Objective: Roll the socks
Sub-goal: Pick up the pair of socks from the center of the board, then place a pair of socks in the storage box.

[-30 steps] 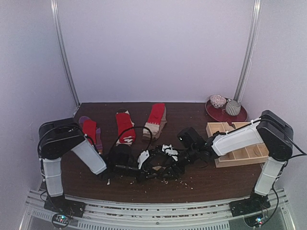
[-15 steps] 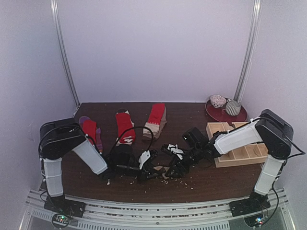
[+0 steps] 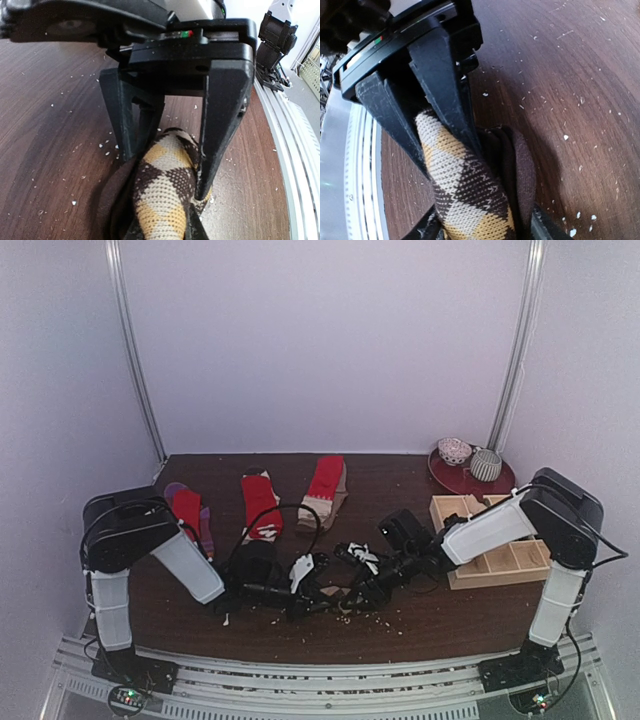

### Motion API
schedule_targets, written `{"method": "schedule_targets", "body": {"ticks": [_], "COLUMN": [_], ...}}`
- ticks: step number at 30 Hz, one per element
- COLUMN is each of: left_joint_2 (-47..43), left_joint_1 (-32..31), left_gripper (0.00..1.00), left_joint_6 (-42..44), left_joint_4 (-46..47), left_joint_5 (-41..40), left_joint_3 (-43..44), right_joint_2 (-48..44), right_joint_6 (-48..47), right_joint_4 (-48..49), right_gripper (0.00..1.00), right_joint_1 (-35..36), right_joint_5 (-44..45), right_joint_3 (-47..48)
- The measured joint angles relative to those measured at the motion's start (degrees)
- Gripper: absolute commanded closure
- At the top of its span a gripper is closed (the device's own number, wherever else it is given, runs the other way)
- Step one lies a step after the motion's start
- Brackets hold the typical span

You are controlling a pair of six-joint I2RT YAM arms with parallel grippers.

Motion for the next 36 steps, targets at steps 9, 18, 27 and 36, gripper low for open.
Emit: {"method": "schedule_targets", "body": {"ticks": [9, 18, 27, 36], "left_joint_2": [-0.48, -5.07, -20.59, -39.54], "left_joint_1": [-0.11, -1.79, -0.35, 0.35], "left_gripper": [0.68, 0.02, 0.02, 0.02], "left_joint_6": [0.24, 3.98, 5.84, 6.12], "left_joint_4": [-1.68, -10.56, -27.12, -30.18], "left_joint_5": [-1.01, -5.68, -18.38, -35.89], "left_joint_3": [0.96, 1.42, -5.16, -6.71], "right_joint_2": [-0.81, -0.92, -11.87, -30.69], "right_joint_6": [3.61, 10.97, 16.24, 16.44], "right_joint_4": [2.1, 6.38, -0.59, -15.19], "right_gripper": [0.79, 0.94, 0.93, 0.91], "right_joint_1": [0.0, -0.13, -6.12, -17.53], "right_joint_5": [-0.61, 1.73, 9.03, 19.37], "right_joint_3": [-1.62, -2.56, -4.61, -3.28]}}
